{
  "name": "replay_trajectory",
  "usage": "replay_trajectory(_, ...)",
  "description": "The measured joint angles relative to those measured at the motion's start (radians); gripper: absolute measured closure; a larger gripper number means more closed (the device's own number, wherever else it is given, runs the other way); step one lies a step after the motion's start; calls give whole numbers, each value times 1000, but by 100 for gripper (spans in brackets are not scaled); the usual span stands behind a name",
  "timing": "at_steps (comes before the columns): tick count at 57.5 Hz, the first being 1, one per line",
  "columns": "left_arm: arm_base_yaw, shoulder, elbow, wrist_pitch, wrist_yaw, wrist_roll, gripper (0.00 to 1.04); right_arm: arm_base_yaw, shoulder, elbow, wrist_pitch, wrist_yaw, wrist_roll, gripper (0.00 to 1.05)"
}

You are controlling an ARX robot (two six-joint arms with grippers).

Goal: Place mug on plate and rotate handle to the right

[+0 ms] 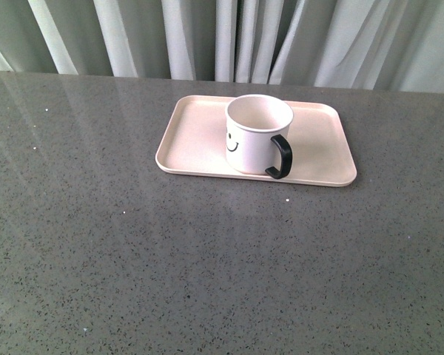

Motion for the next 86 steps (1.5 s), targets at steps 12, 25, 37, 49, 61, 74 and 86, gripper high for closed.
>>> replay_trajectory(12, 0, 0, 0, 0, 0, 0, 29, 0, 0, 0, 0, 0, 0, 9)
replay_trajectory(25, 0, -1, 0, 0, 1, 0, 9, -170, 357, 192, -319, -517, -35, 9)
replay_trajectory(37, 0, -1, 0, 0, 0, 0, 9, -140, 848, 459, -72, -576, 20, 9)
replay_trajectory(49, 0, -1, 0, 0, 0, 0, 9, -20, 1353, 777, 30, -465, 127, 9)
replay_trajectory(61, 0, -1, 0, 0, 0, 0, 9, 57, 1784, 1135, -42, -300, 162, 9)
replay_trajectory(74, 0, -1, 0, 0, 0, 0, 9, 77, 1969, 1325, -132, -225, 183, 9)
replay_trajectory(86, 0, -1, 0, 0, 0, 0, 9, 111, 2064, 1452, -201, -189, 202, 9)
